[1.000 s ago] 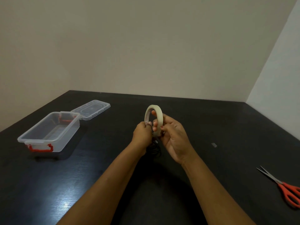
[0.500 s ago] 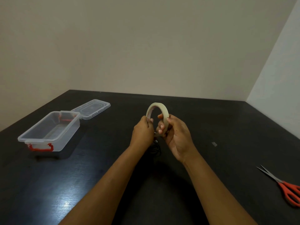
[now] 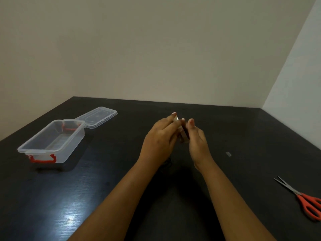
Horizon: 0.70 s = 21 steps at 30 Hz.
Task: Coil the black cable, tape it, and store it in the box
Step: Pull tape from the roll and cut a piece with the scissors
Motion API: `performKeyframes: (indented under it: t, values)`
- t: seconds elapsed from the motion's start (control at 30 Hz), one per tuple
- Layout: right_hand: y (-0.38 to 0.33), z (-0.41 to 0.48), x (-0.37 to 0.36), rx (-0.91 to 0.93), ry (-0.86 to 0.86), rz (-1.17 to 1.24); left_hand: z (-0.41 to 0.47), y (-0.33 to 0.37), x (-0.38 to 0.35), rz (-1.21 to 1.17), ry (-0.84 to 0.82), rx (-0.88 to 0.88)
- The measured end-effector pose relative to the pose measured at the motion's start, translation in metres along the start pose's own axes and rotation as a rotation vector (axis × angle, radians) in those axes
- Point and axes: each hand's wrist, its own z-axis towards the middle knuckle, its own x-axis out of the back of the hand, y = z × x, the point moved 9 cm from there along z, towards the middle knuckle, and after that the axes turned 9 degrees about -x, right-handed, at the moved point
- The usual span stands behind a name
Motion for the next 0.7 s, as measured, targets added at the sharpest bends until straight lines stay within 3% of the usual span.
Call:
performKeyframes:
  t: [0.13,0.3,0.7]
  values:
    - [0.016,0.008,-0.003,-0.008,-0.085,-0.089,0.002,-0.001,0.01,0.015,0.064,-0.017]
    - [0.032,0.014,0.002,-0.027,-0.083,-0.233,0.004,-0.005,0.01,-0.027,0.024,-0.029]
    - [0.031,0.012,-0.008,0.033,-0.061,-0.272,-0.002,-0.026,0.01,-0.073,0.071,0.092]
